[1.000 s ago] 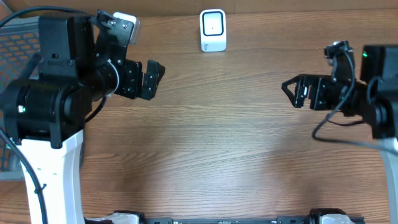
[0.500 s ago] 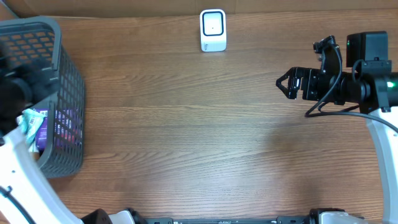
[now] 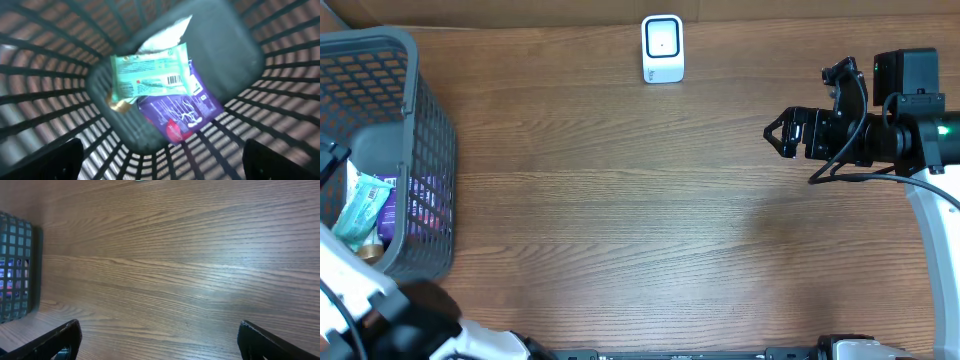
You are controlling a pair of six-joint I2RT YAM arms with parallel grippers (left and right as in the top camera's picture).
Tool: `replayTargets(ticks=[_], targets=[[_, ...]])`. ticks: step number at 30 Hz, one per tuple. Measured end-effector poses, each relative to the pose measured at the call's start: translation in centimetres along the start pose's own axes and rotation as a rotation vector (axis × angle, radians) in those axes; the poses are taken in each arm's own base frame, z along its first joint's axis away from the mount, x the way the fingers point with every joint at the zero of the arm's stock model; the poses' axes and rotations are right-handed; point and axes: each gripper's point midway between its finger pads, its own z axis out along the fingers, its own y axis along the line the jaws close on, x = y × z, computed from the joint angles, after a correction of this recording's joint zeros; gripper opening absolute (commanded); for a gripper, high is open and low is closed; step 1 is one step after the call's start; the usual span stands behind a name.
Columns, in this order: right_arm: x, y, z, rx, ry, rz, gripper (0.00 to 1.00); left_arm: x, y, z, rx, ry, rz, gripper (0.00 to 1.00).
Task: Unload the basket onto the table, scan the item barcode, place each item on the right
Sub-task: 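Lower the left gripper into the basket and grasp the mint-green wipes pack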
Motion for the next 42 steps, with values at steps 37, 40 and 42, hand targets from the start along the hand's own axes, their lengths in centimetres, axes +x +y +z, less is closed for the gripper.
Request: replayTargets(ticks=[37, 40, 42], targets=[[-0.5, 0.0, 0.0, 0.0, -0.021, -0.007, 1.0, 0.1, -0.4, 14.4, -0.1, 0.247, 0.0, 0.86], [-0.5, 0.0, 0.0, 0.0, -0.021, -0.007, 1.0, 0.0, -0.3, 14.5, -0.11, 0.244, 0.0, 0.82], [-0.5, 0.0, 0.0, -0.001, -0.021, -0.007, 1.0, -0.1, -0.2, 14.5, -0.113, 0.24, -0.001, 0.79]])
